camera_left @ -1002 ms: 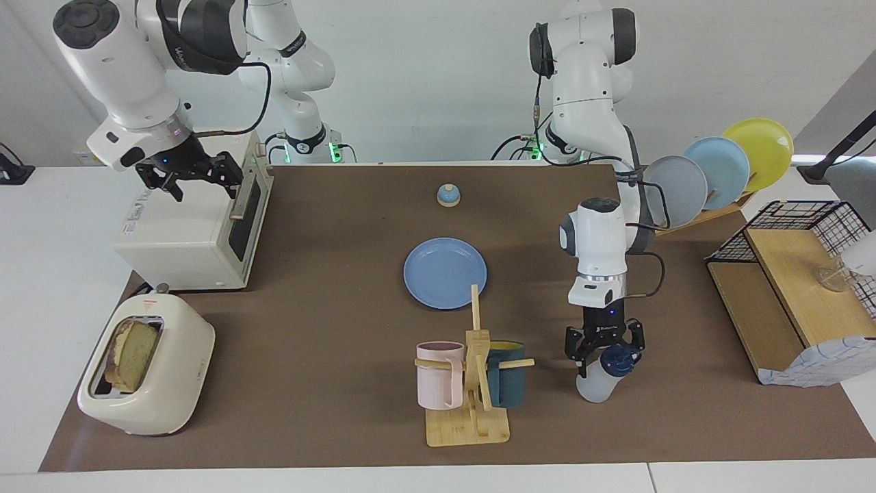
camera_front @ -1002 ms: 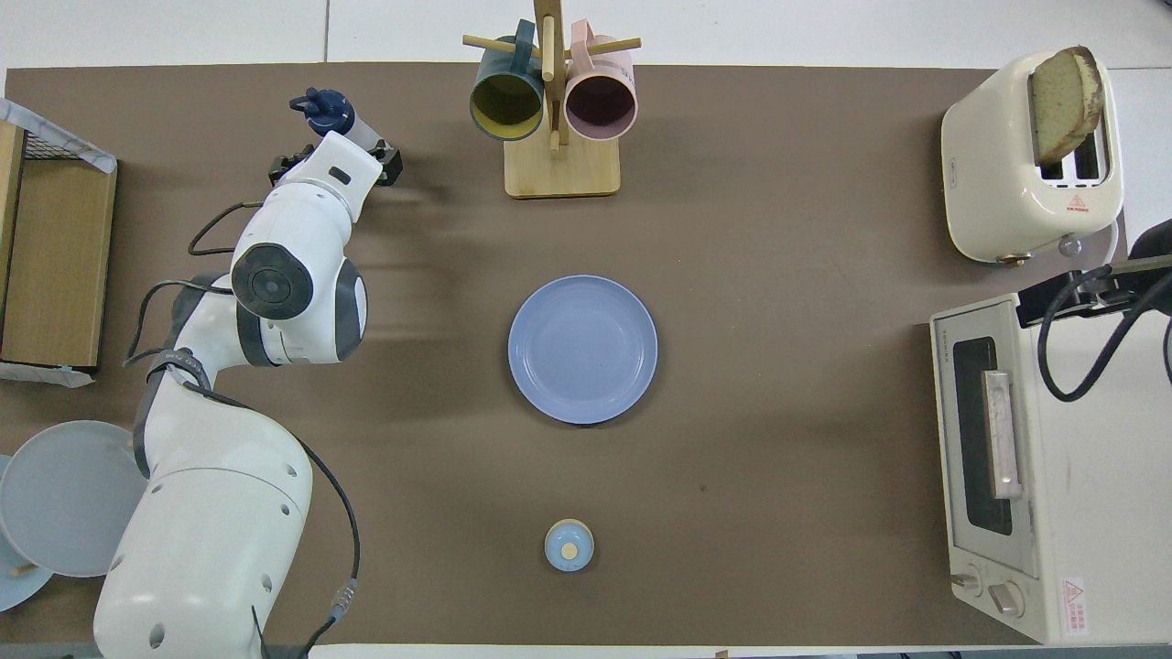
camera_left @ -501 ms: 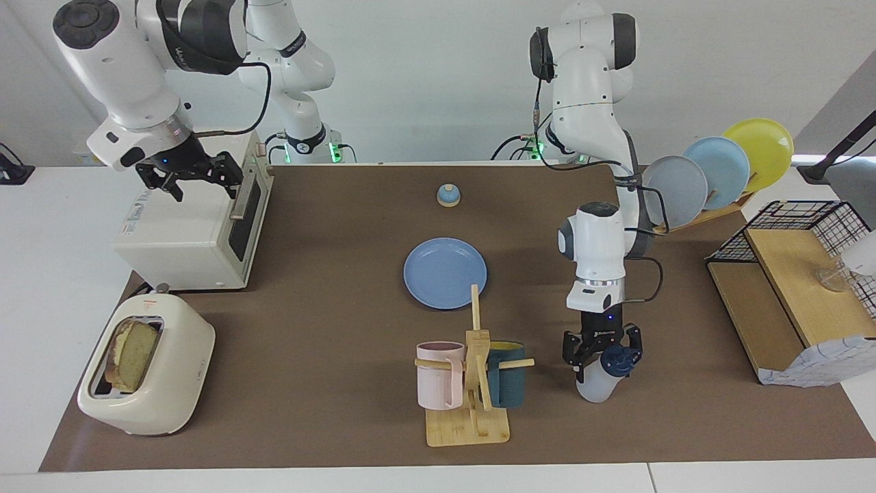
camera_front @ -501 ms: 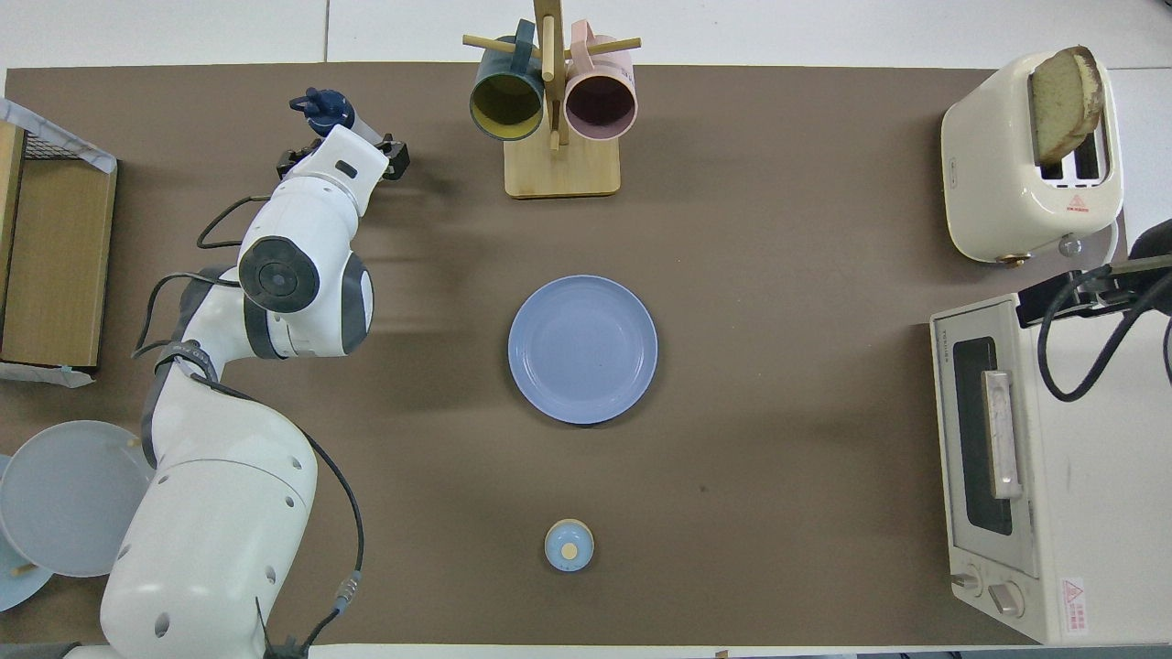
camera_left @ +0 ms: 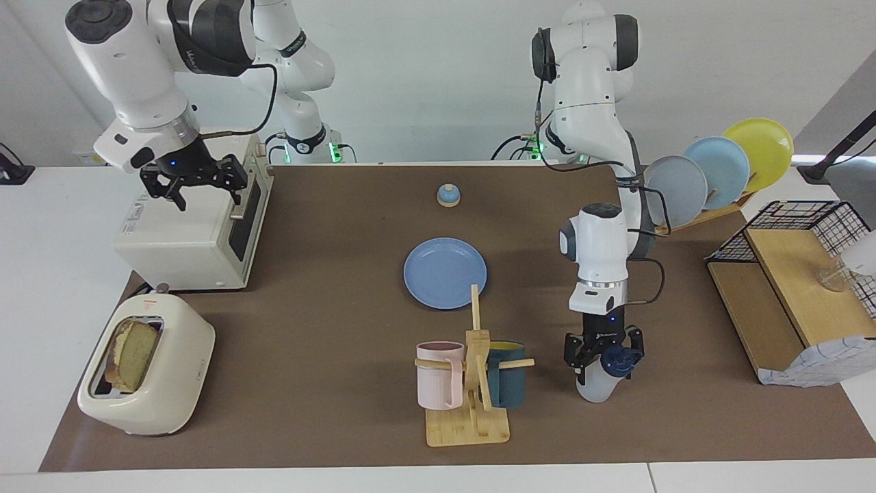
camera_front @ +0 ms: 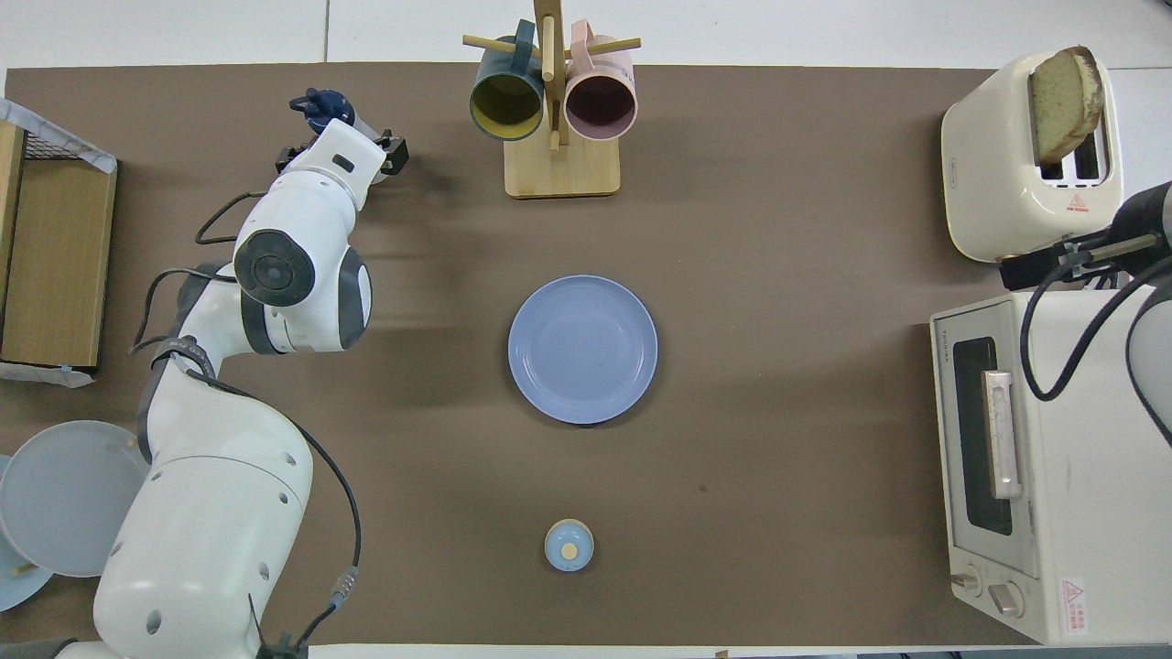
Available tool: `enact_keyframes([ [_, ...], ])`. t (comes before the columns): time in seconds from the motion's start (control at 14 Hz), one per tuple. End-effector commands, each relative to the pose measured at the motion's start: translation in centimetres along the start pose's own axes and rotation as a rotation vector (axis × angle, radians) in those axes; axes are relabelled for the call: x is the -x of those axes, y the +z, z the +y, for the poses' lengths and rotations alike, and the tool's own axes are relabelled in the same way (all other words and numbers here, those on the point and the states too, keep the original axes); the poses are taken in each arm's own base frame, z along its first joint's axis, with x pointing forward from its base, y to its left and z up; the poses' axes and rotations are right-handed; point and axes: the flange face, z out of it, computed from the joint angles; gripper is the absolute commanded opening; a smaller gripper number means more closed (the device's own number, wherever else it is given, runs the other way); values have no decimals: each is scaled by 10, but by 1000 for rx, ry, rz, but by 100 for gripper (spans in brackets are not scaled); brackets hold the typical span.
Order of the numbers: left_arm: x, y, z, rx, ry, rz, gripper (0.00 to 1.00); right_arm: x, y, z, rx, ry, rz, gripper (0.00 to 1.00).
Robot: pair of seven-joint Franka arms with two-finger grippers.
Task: Put bread on plate and add seasoning
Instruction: 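Grasp the blue-capped squeeze bottle with the left gripper, then lift the bottle with the left gripper while the right gripper takes bread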
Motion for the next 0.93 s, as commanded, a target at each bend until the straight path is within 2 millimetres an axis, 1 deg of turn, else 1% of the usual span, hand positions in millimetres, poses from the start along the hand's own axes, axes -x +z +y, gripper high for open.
enact_keyframes([
  [0.0, 0, 6, 5, 1, -6, -11, 100, -19, 28, 40, 36, -7, 123, 100],
  [0.07, 0, 6, 5, 1, -4, -11, 100, -31, 35, 48, 55, -2, 173, 100],
  [0.14, 0, 6, 5, 1, -1, -13, 99, -42, 41, 63, 82, -3, 219, 100],
  [0.21, 0, 6, 5, 1, 2, -13, 97, -57, 50, 72, 110, -26, 273, 100],
  [0.29, 1, 6, 4, 0, 5, -17, 96, -68, 54, 79, 127, -28, 314, 100],
  [0.36, 2, 7, 3, -2, 5, -19, 96, -72, 60, 91, 139, -18, 319, 100],
  [0.43, 2, 6, 3, -2, 5, -23, 96, -74, 70, 104, 150, -7, 321, 100],
  [0.5, 1, 6, 4, -2, 7, -25, 95, -78, 79, 111, 162, -15, 337, 100],
  [0.57, 2, 7, 4, -2, 8, -29, 77, -82, 89, 117, 170, -31, 344, 100],
  [0.64, 2, 8, 3, -5, 13, -37, 29, -85, 94, 117, 173, -39, 356, 100],
  [0.72, 1, 8, 0, -8, 20, -47, 0, -88, 93, 112, 184, -53, 369, 100],
  [0.86, -1, 9, -4, -11, 35, -54, 0, -93, 112, 113, 182, -62, 361, 96],
])
